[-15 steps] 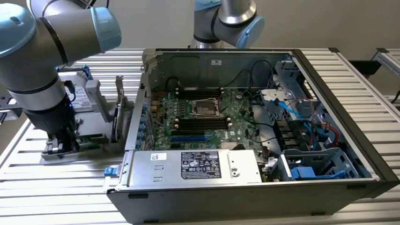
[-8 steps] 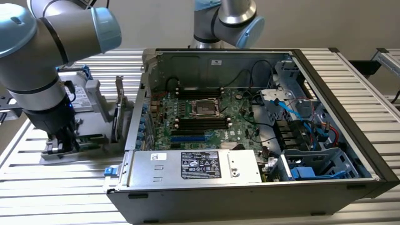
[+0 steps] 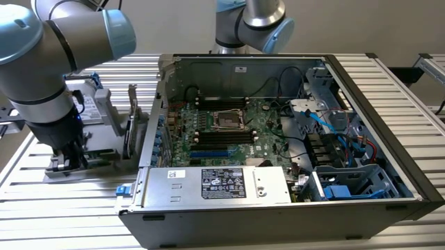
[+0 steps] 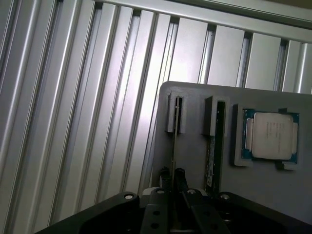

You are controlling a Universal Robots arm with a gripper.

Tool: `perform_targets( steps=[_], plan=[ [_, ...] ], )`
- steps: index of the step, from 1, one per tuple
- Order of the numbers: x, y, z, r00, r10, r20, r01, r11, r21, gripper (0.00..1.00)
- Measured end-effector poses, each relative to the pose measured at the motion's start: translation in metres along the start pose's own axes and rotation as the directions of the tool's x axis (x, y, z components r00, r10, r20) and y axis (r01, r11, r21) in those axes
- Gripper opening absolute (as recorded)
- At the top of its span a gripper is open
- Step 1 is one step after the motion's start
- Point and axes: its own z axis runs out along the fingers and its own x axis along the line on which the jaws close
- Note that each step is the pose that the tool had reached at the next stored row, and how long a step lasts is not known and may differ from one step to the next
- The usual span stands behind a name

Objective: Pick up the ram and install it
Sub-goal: 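Pick up the ram and move it above insertion slot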

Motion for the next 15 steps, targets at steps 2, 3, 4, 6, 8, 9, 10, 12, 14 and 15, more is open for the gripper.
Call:
perform_targets(
  steps=[2,3,4,6,8,9,10,12,14,15],
  plan=[
    [0.0001,-0.0002,0.0021,1.0000,0.001,-0.0062,-0.001,1.0000,-0.0009,0.15],
    [0.0001,-0.0003,0.0031,0.9999,0.001,-0.0101,-0.001,1.0000,-0.0015,0.15],
    [0.0001,-0.0004,0.0040,0.9999,0.002,-0.0138,-0.002,1.0000,-0.0021,0.15],
    [0.0002,-0.0006,0.0050,0.9998,0.002,-0.0176,-0.002,1.0000,-0.0028,0.15],
    [0.0000,-0.0006,0.0057,0.9998,0.003,-0.0206,-0.003,1.0000,-0.0034,0.15],
    [-0.0002,-0.0007,0.0059,0.9998,0.003,-0.0212,-0.003,1.0000,-0.0035,0.15],
    [-0.0004,-0.0007,0.0060,0.9998,0.003,-0.0215,-0.003,1.0000,-0.0034,0.15],
    [-0.0004,-0.0007,0.0060,0.9998,0.003,-0.0217,-0.003,1.0000,-0.0035,0.15],
    [-0.0004,-0.0007,0.0060,0.9998,0.003,-0.0218,-0.003,1.0000,-0.0035,0.15],
    [-0.0004,-0.0007,0.0061,0.9998,0.003,-0.0217,-0.003,1.0000,-0.0034,0.15]
  ],
)
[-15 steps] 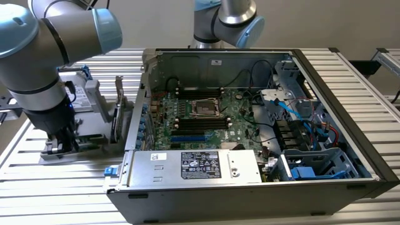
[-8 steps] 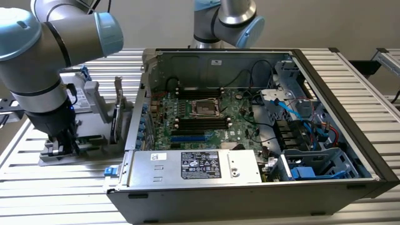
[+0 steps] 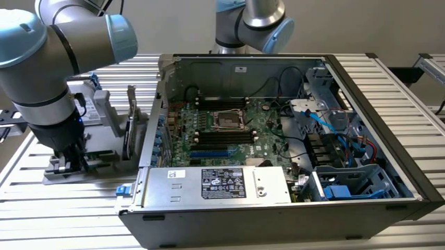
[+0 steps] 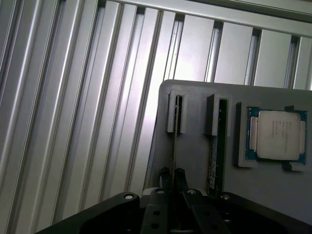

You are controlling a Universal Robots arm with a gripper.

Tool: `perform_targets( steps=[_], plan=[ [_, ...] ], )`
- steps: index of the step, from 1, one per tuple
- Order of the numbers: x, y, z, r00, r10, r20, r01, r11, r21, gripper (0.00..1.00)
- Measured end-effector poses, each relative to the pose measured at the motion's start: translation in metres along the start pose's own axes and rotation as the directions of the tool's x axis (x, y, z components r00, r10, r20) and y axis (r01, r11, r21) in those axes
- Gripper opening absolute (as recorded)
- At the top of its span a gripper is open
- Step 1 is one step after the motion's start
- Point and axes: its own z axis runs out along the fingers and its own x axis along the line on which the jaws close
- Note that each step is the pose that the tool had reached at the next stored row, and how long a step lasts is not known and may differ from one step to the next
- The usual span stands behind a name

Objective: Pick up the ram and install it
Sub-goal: 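Pick up the ram and move it above insertion slot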

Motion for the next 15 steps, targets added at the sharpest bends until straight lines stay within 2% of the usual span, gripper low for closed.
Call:
perform_targets(
  steps=[15],
  plan=[
    [-0.0003,-0.0001,0.0003,1.0000,0.002,-0.0012,-0.002,1.0000,-0.0003,0.15]
  ],
)
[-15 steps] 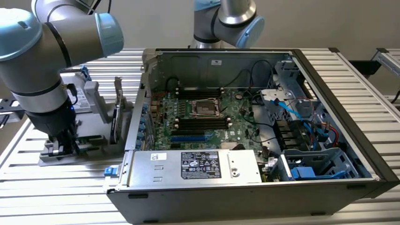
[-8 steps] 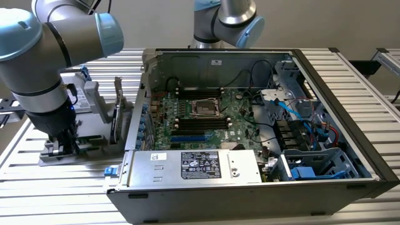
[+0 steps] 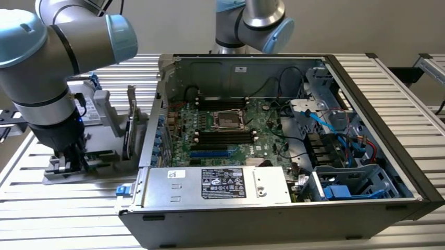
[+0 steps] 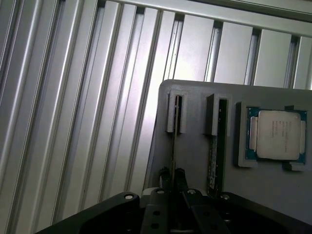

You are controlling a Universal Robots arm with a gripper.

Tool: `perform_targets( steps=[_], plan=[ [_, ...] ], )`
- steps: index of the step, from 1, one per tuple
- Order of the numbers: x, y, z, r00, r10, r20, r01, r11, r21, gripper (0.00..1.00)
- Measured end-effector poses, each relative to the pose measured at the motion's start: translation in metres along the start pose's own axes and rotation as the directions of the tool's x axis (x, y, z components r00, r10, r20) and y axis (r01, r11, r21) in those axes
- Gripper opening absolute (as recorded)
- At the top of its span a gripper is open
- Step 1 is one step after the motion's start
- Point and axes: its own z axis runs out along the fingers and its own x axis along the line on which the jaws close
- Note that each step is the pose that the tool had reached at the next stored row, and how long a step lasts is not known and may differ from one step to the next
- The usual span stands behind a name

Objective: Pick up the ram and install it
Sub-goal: 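Pick up the ram and move it above insertion slot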

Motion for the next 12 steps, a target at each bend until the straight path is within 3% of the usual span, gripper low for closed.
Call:
perform_targets(
  steps=[3,4,6,7,10,12],
  plan=[
    [0.0000,0.0000,0.0001,1.0000,0.000,0.0000,0.000,1.0000,0.0001,0.16],
    [0.0000,0.0000,0.0001,1.0000,0.000,-0.0002,0.000,1.0000,0.0000,0.29],
    [0.0000,0.0000,0.0001,1.0000,0.000,-0.0003,0.000,1.0000,0.0000,0.29],
    [0.0000,0.0000,0.0002,1.0000,0.000,-0.0003,0.000,1.0000,0.0000,0.35],
    [-0.0003,0.0011,0.0004,1.0000,0.000,-0.0006,0.000,1.0000,0.0008,0.35],
    [-0.0006,0.0025,0.0005,1.0000,-0.001,-0.0022,0.001,1.0000,0.0076,0.35]
  ],
)
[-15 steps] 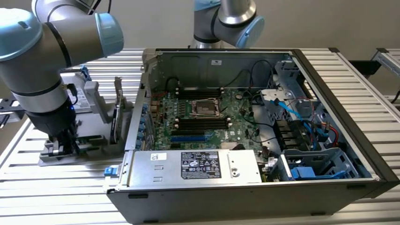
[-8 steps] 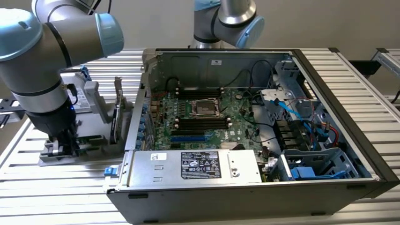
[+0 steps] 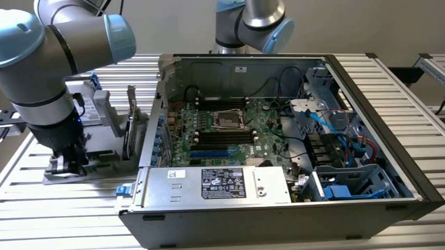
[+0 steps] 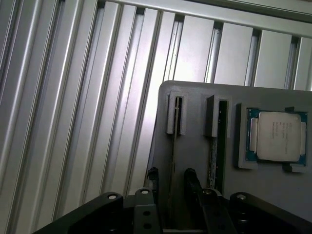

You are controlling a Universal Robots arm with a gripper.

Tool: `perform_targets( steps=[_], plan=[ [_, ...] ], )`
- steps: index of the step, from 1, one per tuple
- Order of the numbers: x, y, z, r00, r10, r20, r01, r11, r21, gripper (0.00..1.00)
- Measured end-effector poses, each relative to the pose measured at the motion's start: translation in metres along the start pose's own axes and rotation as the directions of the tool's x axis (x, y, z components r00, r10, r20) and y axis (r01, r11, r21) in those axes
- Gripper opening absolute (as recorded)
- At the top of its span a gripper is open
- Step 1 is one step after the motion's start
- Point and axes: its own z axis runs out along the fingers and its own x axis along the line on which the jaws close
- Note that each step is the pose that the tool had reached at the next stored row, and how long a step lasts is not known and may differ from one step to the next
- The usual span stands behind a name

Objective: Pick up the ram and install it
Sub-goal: 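Pick up the ram and move it above insertion slot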

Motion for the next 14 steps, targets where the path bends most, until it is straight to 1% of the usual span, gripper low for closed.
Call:
perform_targets(
  steps=[1,2,3,4,10,11,12,14],
  plan=[
    [-0.0002,0.0005,0.0000,1.0000,0.000,-0.0013,0.000,1.0000,0.0050,0.35],
    [-0.0003,0.0006,0.0000,1.0000,0.000,-0.0021,0.000,1.0000,0.0088,0.35],
    [-0.0004,0.0005,0.0002,1.0000,-0.001,-0.0031,0.001,0.9999,0.0124,0.35],
    [-0.0005,0.0005,0.0002,1.0000,0.000,-0.0037,0.001,0.9999,0.0144,0.35],
    [-0.0005,0.0006,0.0001,1.0000,0.000,-0.0039,0.001,0.9999,0.0143,0.35],
    [-0.0005,0.0006,0.0001,1.0000,0.000,-0.0039,0.001,0.9999,0.0143,0.33],
    [-0.0005,0.0006,0.0001,1.0000,0.000,-0.0039,0.001,0.9999,0.0143,0.33],
    [-0.0005,0.0006,0.0001,1.0000,0.000,-0.0039,0.001,0.9999,0.0143,0.20]
  ],
)
